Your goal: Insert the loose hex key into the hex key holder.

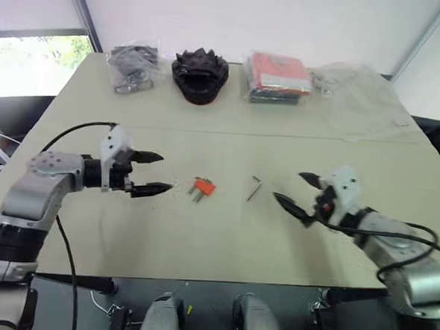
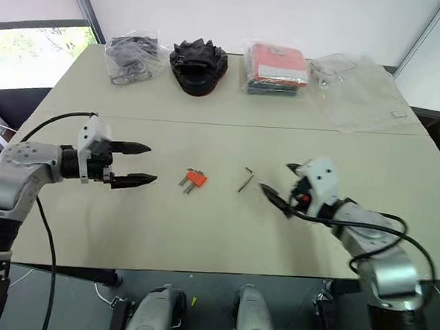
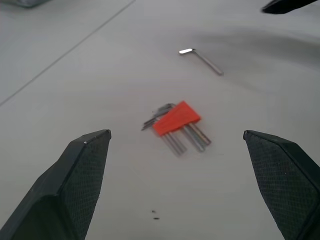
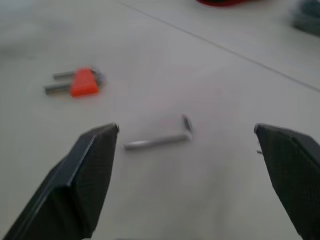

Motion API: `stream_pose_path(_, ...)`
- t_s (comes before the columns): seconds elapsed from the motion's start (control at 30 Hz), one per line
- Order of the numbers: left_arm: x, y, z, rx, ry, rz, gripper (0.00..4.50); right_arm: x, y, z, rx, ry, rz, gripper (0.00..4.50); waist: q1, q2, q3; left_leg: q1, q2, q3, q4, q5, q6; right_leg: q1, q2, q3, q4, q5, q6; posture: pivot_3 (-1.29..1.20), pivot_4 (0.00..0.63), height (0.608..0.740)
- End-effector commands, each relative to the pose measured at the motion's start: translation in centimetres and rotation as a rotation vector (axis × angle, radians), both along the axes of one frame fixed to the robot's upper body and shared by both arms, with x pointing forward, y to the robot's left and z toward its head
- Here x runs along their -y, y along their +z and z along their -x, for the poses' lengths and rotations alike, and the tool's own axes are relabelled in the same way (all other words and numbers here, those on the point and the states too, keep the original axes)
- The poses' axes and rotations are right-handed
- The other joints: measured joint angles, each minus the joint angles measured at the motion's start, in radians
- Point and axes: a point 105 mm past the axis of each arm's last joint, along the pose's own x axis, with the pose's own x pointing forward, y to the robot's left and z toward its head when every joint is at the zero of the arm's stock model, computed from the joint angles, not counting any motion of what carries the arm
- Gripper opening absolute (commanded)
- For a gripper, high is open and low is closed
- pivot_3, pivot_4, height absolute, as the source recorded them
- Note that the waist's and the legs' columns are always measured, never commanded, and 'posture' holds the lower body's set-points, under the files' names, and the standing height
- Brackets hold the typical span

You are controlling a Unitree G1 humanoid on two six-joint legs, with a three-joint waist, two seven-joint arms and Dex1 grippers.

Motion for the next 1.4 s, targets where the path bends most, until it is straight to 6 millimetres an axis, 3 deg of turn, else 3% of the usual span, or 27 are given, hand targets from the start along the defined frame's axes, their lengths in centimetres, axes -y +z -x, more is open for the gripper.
stream_pose_path(0.03,-0.3,1.0,0.0,0.037,-0.004,-0.023,4.45,-3.9,-0.7,-0.8,-0.009,0.077,-0.019,4.50,0.004,0.000,0.000,0.000,0.000,-0.001,0.000,0.000,0.000,0.000,0.000,0.000,0.000,0.000,0.000,0.00,0.150,0.739)
stream_pose_path(0.13,-0.2,1.0,0.5,0.039,-0.004,-0.022,4.45,-6.9,-1.3,-1.6,-0.022,0.140,-0.041,4.50,0.005,0.000,0.000,-0.001,0.000,0.000,0.000,0.000,0.000,-0.001,0.000,0.000,0.001,0.000,0.000,0.00,0.150,0.739)
stream_pose_path(0.3,0.0,1.4,0.9,0.046,0.017,0.002,4.45,-8.8,-2.8,-2.9,-0.036,0.173,-0.016,4.50,0.007,0.000,0.001,-0.002,0.000,0.000,0.002,0.000,0.000,0.000,0.000,0.000,0.000,0.000,0.000,0.00,0.150,0.739)
stream_pose_path(0.63,0.0,0.7,1.4,0.038,0.100,0.037,4.45,-9.3,-5.4,-5.1,-0.051,0.182,0.036,4.50,0.000,0.000,0.001,0.000,0.001,0.000,0.002,0.000,0.000,-0.001,0.001,0.000,0.004,0.000,0.000,0.00,0.150,0.739)
stream_pose_path(0.83,-0.2,0.1,1.3,0.042,0.140,0.042,4.45,-10.2,-5.7,-5.1,-0.071,0.223,0.020,4.50,-0.001,0.000,0.001,0.002,0.001,0.000,0.002,0.001,-0.001,-0.001,0.001,0.001,0.009,0.000,0.000,0.00,0.150,0.739)
stream_pose_path(0.97,-0.3,0.1,1.2,0.049,0.155,0.047,4.50,-10.1,-5.9,-5.0,-0.067,0.223,0.029,3.26,-0.001,0.000,0.001,0.002,0.001,0.000,0.002,0.001,-0.001,-0.002,0.001,0.001,0.011,0.000,0.001,0.00,0.150,0.739)
stream_pose_path(1.1,-0.4,0.0,1.0,0.053,0.166,0.050,4.50,-9.8,-6.2,-4.9,-0.061,0.216,0.049,1.16,0.000,0.000,0.001,0.002,0.001,0.000,0.002,0.001,-0.001,-0.002,0.001,0.001,0.011,0.000,0.000,0.00,0.150,0.739)
stream_pose_path(1.27,-0.1,-0.3,0.9,0.050,0.162,0.053,4.50,-9.7,-5.8,-5.2,-0.022,0.202,0.067,1.01,0.000,0.000,0.001,0.002,0.001,0.000,0.002,0.001,-0.001,-0.002,0.001,0.001,0.011,0.000,0.000,0.00,0.150,0.739)
stream_pose_path(1.4,-0.2,-0.4,0.3,0.042,0.154,0.059,4.50,-8.5,-3.2,-5.9,0.201,0.224,0.212,1.01,0.005,0.001,0.001,0.001,0.001,0.000,0.002,0.001,-0.002,-0.003,0.001,0.001,0.011,0.000,0.000,0.00,0.150,0.739)
